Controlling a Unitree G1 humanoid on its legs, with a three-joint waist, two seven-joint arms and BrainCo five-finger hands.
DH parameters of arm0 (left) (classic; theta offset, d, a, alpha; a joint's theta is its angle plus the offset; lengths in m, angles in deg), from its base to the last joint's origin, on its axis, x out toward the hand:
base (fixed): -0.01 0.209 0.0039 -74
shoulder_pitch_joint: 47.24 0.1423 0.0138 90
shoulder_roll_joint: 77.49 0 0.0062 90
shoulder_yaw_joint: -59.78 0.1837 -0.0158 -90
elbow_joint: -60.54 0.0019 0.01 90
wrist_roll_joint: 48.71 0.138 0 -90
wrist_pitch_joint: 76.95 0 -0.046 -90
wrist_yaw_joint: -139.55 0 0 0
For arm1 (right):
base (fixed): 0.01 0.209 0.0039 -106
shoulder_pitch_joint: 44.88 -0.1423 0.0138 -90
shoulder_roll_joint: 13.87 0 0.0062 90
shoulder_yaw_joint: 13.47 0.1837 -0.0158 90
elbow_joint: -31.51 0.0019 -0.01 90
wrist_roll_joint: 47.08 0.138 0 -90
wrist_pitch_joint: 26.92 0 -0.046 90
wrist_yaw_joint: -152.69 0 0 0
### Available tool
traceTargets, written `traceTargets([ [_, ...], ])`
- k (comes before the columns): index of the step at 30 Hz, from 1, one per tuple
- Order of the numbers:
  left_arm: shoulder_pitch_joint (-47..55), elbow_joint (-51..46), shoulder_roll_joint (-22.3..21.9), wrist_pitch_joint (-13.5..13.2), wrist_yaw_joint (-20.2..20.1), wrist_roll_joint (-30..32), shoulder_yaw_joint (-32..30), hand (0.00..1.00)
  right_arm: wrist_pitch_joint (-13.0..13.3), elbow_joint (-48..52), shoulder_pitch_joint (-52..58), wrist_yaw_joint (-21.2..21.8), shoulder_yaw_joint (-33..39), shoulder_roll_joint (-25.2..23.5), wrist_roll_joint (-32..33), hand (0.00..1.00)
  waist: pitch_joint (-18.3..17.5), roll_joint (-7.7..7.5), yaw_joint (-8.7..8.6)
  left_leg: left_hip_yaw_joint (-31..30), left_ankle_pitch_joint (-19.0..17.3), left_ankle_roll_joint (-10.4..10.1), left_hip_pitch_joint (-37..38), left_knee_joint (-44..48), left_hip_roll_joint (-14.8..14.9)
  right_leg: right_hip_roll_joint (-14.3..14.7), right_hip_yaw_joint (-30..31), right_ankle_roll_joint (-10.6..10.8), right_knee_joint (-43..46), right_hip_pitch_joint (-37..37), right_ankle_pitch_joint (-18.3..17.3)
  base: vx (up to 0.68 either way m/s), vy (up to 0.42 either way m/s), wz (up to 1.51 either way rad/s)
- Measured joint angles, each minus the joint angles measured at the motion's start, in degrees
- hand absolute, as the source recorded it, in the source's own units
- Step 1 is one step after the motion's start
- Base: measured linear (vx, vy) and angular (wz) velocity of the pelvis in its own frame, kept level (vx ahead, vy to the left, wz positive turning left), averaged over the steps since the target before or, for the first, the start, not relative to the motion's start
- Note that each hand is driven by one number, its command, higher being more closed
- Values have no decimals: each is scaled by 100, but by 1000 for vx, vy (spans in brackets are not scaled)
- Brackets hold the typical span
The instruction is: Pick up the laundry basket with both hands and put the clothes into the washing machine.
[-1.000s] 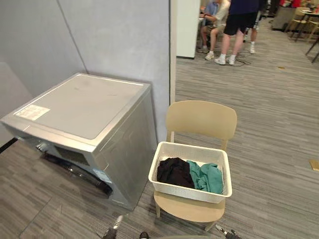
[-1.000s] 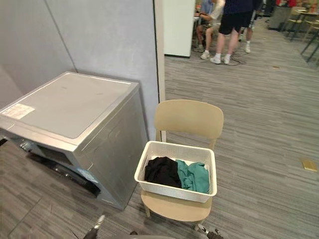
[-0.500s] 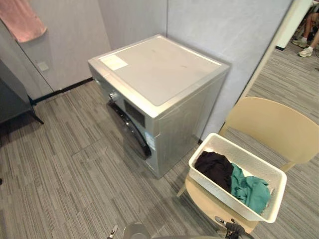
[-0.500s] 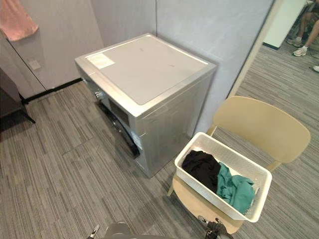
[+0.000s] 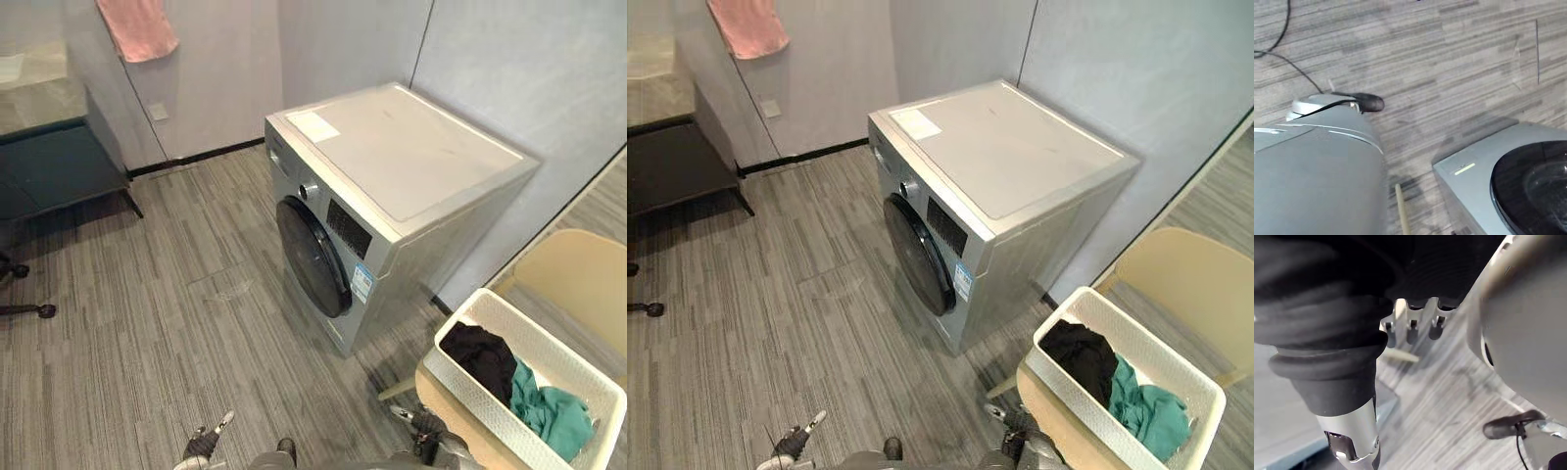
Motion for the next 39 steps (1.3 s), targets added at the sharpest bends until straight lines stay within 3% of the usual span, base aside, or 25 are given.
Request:
traceTargets([
  [1, 74, 19, -42, 6, -9, 28, -87, 0, 28, 42, -8, 16, -178, -8, 33, 0, -45, -126, 3, 12, 25, -40, 9, -58, -128, 166, 121, -129, -634, 132, -95, -20, -137, 8],
  [2, 82, 57, -137, 17, -9, 33, -141, 0, 37, 48, -32, 37, -181, 7, 41, 0, -78, -136, 18, 21, 58, -86, 8, -129, -131, 250, 314, -97, -897, 258, -132, 46, -127, -10],
  [4, 15, 147, -243, 61, -20, 91, -173, 0, 108, 232, -87, 104, -180, 30, 168, 0, -29, 27, -25, 4, 300, -295, 26, -500, -24, 516, 666, -272, -1071, 172, 9, 75, -81, -1],
  [9, -90, 146, -343, 75, 15, 125, -294, 0, 143, 282, -17, 106, -542, 56, 207, 0, -13, 45, 2, 37, 400, -405, 185, -401, 94, 634, 610, -308, -1216, 461, 15, 65, -85, 10],
  [13, -194, -314, -610, -110, 9, -173, -254, 0, 161, 749, -2, 114, -872, 97, 192, 0, 50, -25, 8, 40, 106, -555, -916, 1587, 21, 341, 283, -344, -1249, 485, 43, -55, 0, 38],
  [14, -194, -369, -604, -183, 6, -191, -146, 0, 158, 851, 1, 114, -967, 101, 188, 0, 106, -36, 41, 197, 11, -543, -1135, 2154, 83, 271, 255, -349, -1279, 500, 47, -93, 79, 11],
  [15, -197, -404, -606, -227, 11, -280, -155, 0, 149, 1020, -18, 113, -1109, 156, 142, 0, 172, 23, 70, 510, -144, -339, -1343, 2761, 331, 203, 269, -351, -1258, 512, 49, -127, 133, -11],
  [16, -178, -426, -606, -234, 15, -326, -154, 0, 148, 1212, -32, 113, -1219, 273, 115, 0, 186, 49, 72, 620, -239, -191, -1447, 2994, 570, 77, 380, -301, -1182, 444, 29, -136, 157, -23],
  [20, -172, -420, -559, -259, 51, -309, -158, 0, 190, 1833, -86, 103, -1562, 492, -167, 0, 187, 64, 3, 118, -255, -153, -1494, 2769, 1309, -259, 803, -79, -738, -115, -64, -64, 315, -39],
  [22, -200, -396, -533, -225, 155, -257, -132, 0, 214, 2164, -106, 98, -1751, 629, -274, 0, 185, 82, -14, -452, -160, -209, -1375, 2377, 1525, -515, 1018, 297, -148, -590, -217, 33, 472, -16],
  [23, -198, -377, -536, -224, 175, -252, -103, 0, 218, 2280, -105, 101, -1844, 682, -287, 0, 188, 115, -21, -570, 7, -309, -1304, 2237, 1521, -577, 1082, 393, -28, -666, -270, 65, 526, -5],
  [24, -211, -287, -592, -195, 196, -237, -31, 0, 239, 2458, -114, 110, -1963, 810, -311, 0, 156, 333, -45, -569, 257, -623, -1116, 2037, 1523, -611, 1124, 667, 87, -700, -295, 72, 570, 16],
  [25, -262, -238, -558, -154, 250, -199, 90, 0, 241, 2556, -125, 111, -1986, 820, -312, 0, 165, 284, -57, -412, -158, -1125, -971, 1827, 1399, -786, 1183, 855, 23, -675, -245, 67, 580, 26],
  [27, -318, -238, -424, -128, 260, -18, 202, 0, 241, 2734, -138, 112, -2098, 640, -421, 0, 161, 170, -53, -211, -436, -1204, -906, 1504, 1158, -987, 1202, 1039, -449, -474, 17, 41, 498, 47],
  [28, -344, -241, -305, -117, 256, 94, 309, 0, 237, 2833, -176, 122, -2173, 508, -548, 0, 120, 13, -13, -209, -434, -1200, -856, 1367, 982, -1079, 1238, 1082, -863, -241, 246, 30, 397, 46],
  [31, -283, -244, -75, -104, 263, 187, 304, 0, 244, 3199, -278, 121, -2358, 394, -749, 0, 74, -56, 26, -141, -398, -1139, -571, 1125, 768, -1211, 1220, 1200, -1505, 217, 539, 16, 169, 14],
  [34, -188, -243, 52, -105, 264, 239, 291, 0, 372, 3413, -698, 103, -2347, 600, -1016, 0, -148, -53, 26, -6, -26, -1124, -326, 388, 738, -1202, 1214, 1303, -1861, 275, 715, -27, -8, -7],
  [37, -185, -241, -187, -105, 252, 308, 249, 0, 366, 3394, -1166, 81, -2276, 1034, -1151, 0, -214, 132, 26, 25, 390, -1175, -263, -283, 831, -1071, 1204, 1309, -1932, 50, 853, -73, -45, -2],
  [39, -158, -241, -256, -104, 245, 347, 249, 0, 356, 3360, -1433, 71, -2276, 1272, -1162, 0, -218, 138, 52, 39, 522, -1225, -253, -482, 903, -991, 1209, 1295, -1939, -26, 917, -67, -33, -4],
])
